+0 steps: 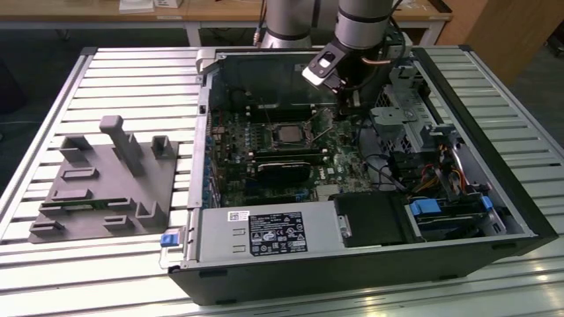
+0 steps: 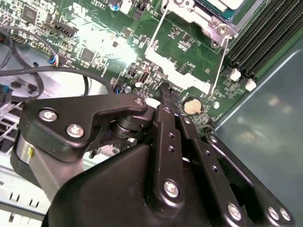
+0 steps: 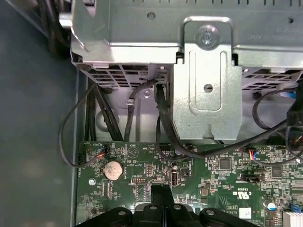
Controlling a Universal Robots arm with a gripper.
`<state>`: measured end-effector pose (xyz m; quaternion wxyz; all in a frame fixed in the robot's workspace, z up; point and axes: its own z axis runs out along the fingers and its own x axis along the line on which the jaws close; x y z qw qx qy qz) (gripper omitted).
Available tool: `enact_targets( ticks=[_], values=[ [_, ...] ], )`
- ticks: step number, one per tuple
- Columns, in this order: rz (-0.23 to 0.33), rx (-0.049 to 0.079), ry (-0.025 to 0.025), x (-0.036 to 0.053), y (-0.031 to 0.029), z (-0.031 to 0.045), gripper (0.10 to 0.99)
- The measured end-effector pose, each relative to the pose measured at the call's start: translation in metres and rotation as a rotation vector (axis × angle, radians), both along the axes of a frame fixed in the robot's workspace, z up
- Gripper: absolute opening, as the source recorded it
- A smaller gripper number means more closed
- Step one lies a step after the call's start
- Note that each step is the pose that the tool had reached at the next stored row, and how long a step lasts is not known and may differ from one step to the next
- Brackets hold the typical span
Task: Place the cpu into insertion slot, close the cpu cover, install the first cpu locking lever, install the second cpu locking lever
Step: 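Close the cpu cover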
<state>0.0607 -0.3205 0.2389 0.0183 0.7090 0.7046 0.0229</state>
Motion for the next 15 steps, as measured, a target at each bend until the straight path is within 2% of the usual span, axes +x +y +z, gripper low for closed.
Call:
enact_targets(
  ticks=[2,3,9,15],
  values=[
    [0.0,0.0,0.0067,0.0,0.0,-0.0024,0.106],
    [0.0,0.0,0.0085,0.0,0.0,-0.0029,0.106],
    [0.0,0.0,0.0091,-0.0001,0.0,-0.0031,0.106],
    [0.0,0.0,0.009,-0.0001,0.0,-0.0001,0.106]
  ],
)
